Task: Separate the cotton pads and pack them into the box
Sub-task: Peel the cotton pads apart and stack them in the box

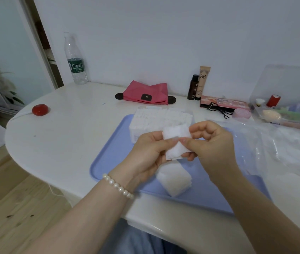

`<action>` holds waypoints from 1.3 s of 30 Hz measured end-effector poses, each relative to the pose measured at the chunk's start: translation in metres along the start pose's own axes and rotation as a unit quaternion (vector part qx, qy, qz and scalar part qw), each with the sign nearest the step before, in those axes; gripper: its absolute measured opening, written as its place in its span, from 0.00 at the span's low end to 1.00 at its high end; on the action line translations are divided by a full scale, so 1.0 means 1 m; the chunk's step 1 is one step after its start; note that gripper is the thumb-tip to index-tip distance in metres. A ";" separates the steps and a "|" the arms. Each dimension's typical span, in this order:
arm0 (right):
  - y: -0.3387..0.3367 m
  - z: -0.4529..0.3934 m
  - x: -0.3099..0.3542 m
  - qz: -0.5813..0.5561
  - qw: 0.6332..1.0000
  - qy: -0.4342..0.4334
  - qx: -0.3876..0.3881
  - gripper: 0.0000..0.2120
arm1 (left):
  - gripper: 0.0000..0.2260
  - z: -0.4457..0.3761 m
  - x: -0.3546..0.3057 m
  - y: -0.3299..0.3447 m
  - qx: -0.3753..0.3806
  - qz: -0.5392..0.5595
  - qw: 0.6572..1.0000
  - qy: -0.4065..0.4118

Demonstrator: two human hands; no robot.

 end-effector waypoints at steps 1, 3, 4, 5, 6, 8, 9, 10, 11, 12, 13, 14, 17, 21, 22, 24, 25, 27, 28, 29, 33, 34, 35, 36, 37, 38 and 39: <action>0.000 0.000 -0.003 0.024 1.000 -0.010 -0.011 0.13 | 0.07 0.000 0.000 -0.003 -0.011 -0.005 1.000 -0.001; 0.000 0.000 -0.007 0.121 0.990 -0.063 -0.041 0.13 | 0.07 -0.001 -0.006 -0.012 -0.045 -0.010 0.999 0.010; 0.001 0.000 -0.008 0.174 0.979 -0.090 -0.047 0.13 | 0.07 -0.002 -0.011 -0.018 -0.066 -0.019 0.997 0.027; 0.003 0.000 -0.011 0.222 0.968 -0.108 -0.039 0.14 | 0.08 -0.002 -0.016 -0.024 -0.087 -0.032 0.994 0.050; 0.006 0.000 -0.014 0.264 0.958 -0.110 -0.009 0.14 | 0.09 -0.002 -0.022 -0.030 -0.109 -0.049 0.990 0.072; 0.015 -0.001 -0.023 0.348 0.931 -0.070 0.089 0.10 | 0.12 0.000 -0.029 -0.040 -0.146 -0.085 0.980 0.104; 0.018 0.000 -0.028 0.397 0.908 -0.038 0.129 0.10 | 0.13 0.002 -0.030 -0.043 -0.152 -0.101 0.977 0.112; 0.019 -0.001 -0.034 0.443 0.882 -0.007 0.159 0.17 | 0.14 0.003 -0.031 -0.044 -0.151 -0.116 0.975 0.113; 0.019 -0.001 -0.038 0.473 0.863 0.017 0.179 0.23 | 0.14 0.005 -0.031 -0.045 -0.147 -0.125 0.975 0.112; 0.019 -0.001 -0.040 0.480 0.856 0.031 0.191 0.25 | 0.14 0.006 -0.030 -0.045 -0.143 -0.131 0.975 0.112; 0.019 -0.002 -0.040 0.476 0.857 0.033 0.195 0.22 | 0.13 0.006 -0.029 -0.046 -0.139 -0.134 0.975 0.114; 0.020 -0.001 -0.039 0.466 0.862 0.031 0.199 0.17 | 0.13 0.007 -0.029 -0.047 -0.137 -0.135 0.974 0.115; 0.020 -0.003 -0.039 0.426 0.885 0.019 0.184 0.13 | 0.12 0.007 -0.027 -0.051 -0.143 -0.138 0.972 0.121; 0.013 -0.009 -0.038 0.393 0.912 -0.015 0.117 0.09 | 0.15 0.009 -0.028 -0.055 -0.163 -0.149 0.966 0.132; 0.010 -0.011 -0.038 0.377 0.921 -0.017 0.100 0.08 | 0.17 0.009 -0.028 -0.055 -0.163 -0.155 0.966 0.130; 0.005 -0.015 -0.038 0.325 0.943 -0.012 0.062 0.08 | 0.23 0.010 -0.028 -0.053 -0.162 -0.162 0.966 0.119; 0.002 -0.016 -0.038 0.292 0.955 -0.008 0.047 0.10 | 0.25 0.011 -0.027 -0.052 -0.161 -0.163 0.967 0.112; -0.001 -0.017 -0.038 0.217 0.975 0.007 0.036 0.11 | 0.26 0.011 -0.025 -0.051 -0.159 -0.157 0.970 0.097; -0.001 -0.018 -0.038 0.181 0.983 0.013 0.034 0.10 | 0.25 0.011 -0.023 -0.051 -0.156 -0.148 0.972 0.091; -0.002 -0.018 -0.037 0.142 0.989 0.019 0.030 0.08 | 0.22 0.010 -0.022 -0.051 -0.154 -0.138 0.975 0.085; -0.004 -0.019 -0.037 0.021 0.997 0.063 0.034 0.03 | 0.10 0.013 -0.019 -0.047 -0.154 -0.129 0.975 0.091; -0.004 -0.019 -0.038 0.004 0.996 0.077 0.033 0.03 | 0.10 0.014 -0.018 -0.046 -0.155 -0.131 0.974 0.097; -0.004 -0.019 -0.038 -0.014 0.995 0.092 0.032 0.02 | 0.13 0.014 -0.016 -0.046 -0.156 -0.139 0.973 0.101; -0.004 -0.019 -0.038 -0.029 0.994 0.099 0.033 0.02 | 0.18 0.014 -0.014 -0.045 -0.156 -0.155 0.970 0.103; -0.003 -0.018 -0.037 -0.042 0.993 0.106 0.036 0.02 | 0.25 0.014 -0.011 -0.044 -0.156 -0.176 0.966 0.105; -0.002 -0.018 -0.037 -0.047 0.992 0.110 0.040 0.02 | 0.30 0.014 -0.009 -0.044 -0.155 -0.195 0.963 0.105; -0.001 -0.017 -0.036 -0.052 0.991 0.113 0.044 0.02 | 0.34 0.013 -0.007 -0.043 -0.154 -0.207 0.961 0.103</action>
Point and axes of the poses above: each hand's wrist, its own z-axis away from the middle knuckle, its own y-axis out of the palm, x = y × z, the point moved 4 cm from there along -z, towards the middle knuckle, and after that the axes turned 11 degrees about z, right-handed, at the moved point
